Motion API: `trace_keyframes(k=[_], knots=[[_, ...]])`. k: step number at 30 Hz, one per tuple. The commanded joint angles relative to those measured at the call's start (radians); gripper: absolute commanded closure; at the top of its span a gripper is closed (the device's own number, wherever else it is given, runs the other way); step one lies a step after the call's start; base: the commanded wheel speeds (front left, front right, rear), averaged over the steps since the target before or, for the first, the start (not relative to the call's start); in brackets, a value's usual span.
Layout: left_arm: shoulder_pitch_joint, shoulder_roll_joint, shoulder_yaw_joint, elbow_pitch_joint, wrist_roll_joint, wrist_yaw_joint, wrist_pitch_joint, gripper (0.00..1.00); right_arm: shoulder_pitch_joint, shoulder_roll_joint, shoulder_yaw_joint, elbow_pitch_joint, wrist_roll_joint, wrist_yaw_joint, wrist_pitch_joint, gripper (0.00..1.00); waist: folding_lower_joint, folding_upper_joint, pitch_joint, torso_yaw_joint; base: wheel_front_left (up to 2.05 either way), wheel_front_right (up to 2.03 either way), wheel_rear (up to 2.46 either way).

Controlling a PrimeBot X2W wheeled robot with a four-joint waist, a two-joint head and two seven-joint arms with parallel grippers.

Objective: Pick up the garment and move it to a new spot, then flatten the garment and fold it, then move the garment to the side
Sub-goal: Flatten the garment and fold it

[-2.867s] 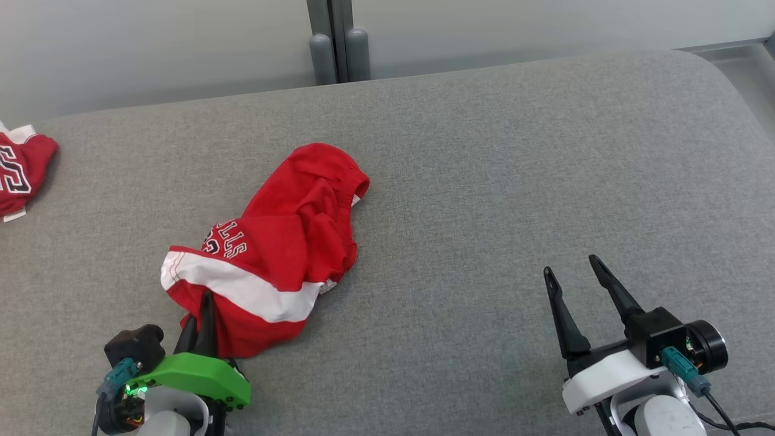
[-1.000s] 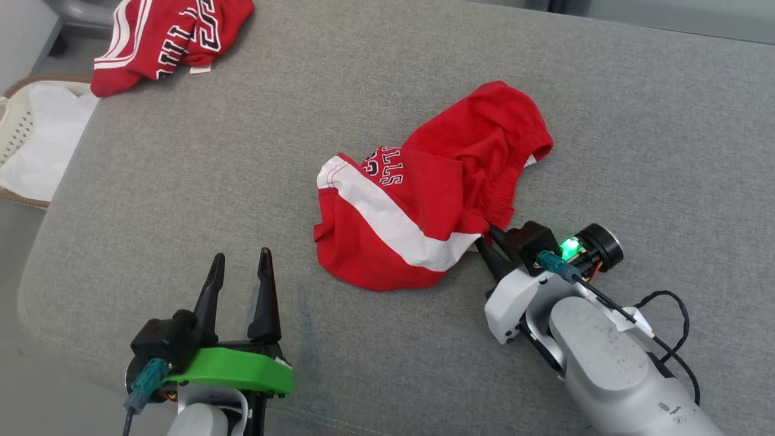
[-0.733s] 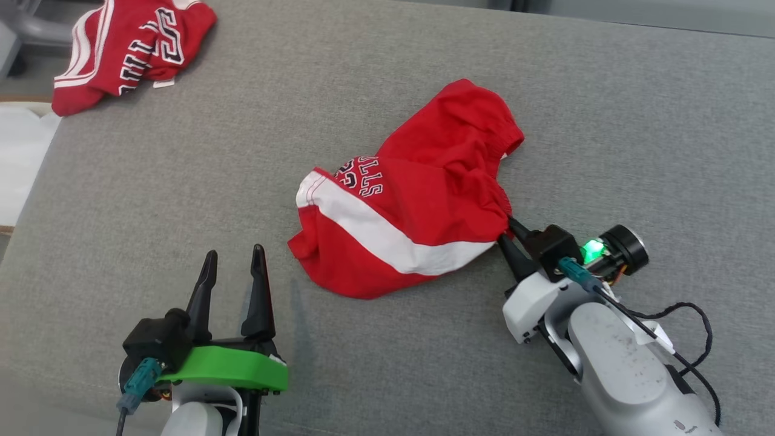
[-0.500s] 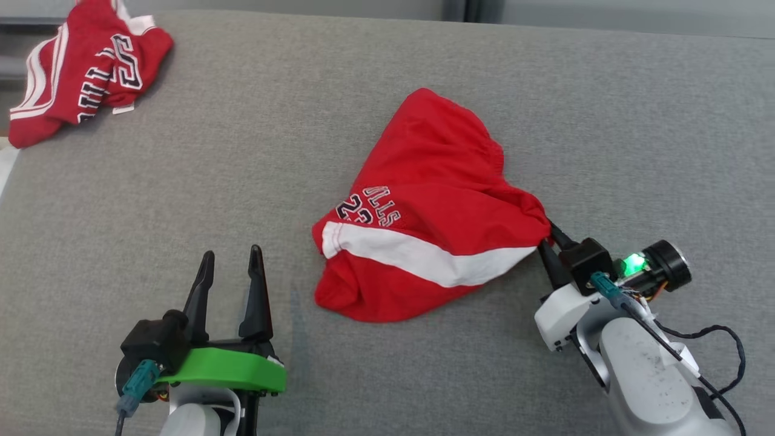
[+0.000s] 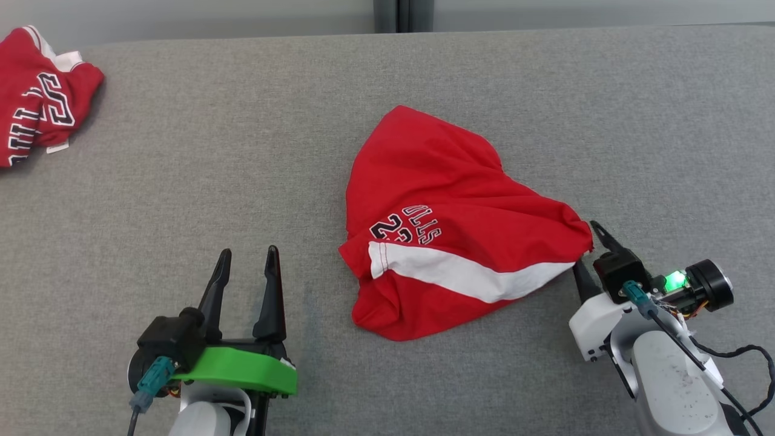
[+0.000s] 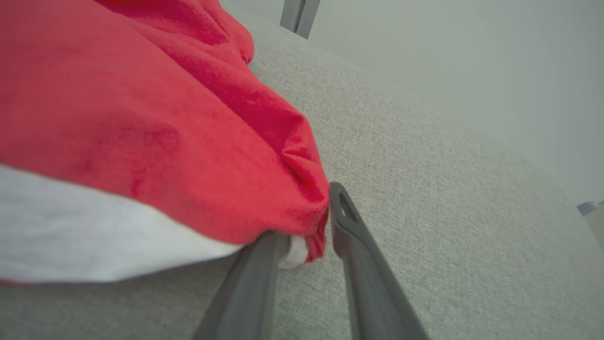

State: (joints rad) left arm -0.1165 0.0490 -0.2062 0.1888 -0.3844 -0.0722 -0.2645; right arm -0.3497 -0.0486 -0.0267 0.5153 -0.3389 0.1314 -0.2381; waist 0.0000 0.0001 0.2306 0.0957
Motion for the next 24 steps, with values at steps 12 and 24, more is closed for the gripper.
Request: trace_keyframes(k=[12, 24], knots=[[0.019, 0.003, -0.004, 0.006, 0.012, -0.020, 0.000, 0.00, 0.062, -0.004, -0.021, -0.007, 0.084, -0.002, -0.027, 0.00, 0.0000, -0.0001, -0.085, -0.050, 0.00, 0.00, 0.00], [0.101, 0.003, -0.010, -0.001, -0.009, -0.015, 0.000, 0.00, 0.177, -0.004, 0.011, -0.186, 0.225, -0.001, -0.028, 0.00, 0.0000, -0.0001, -0.216, -0.084, 0.00, 0.00, 0.00]])
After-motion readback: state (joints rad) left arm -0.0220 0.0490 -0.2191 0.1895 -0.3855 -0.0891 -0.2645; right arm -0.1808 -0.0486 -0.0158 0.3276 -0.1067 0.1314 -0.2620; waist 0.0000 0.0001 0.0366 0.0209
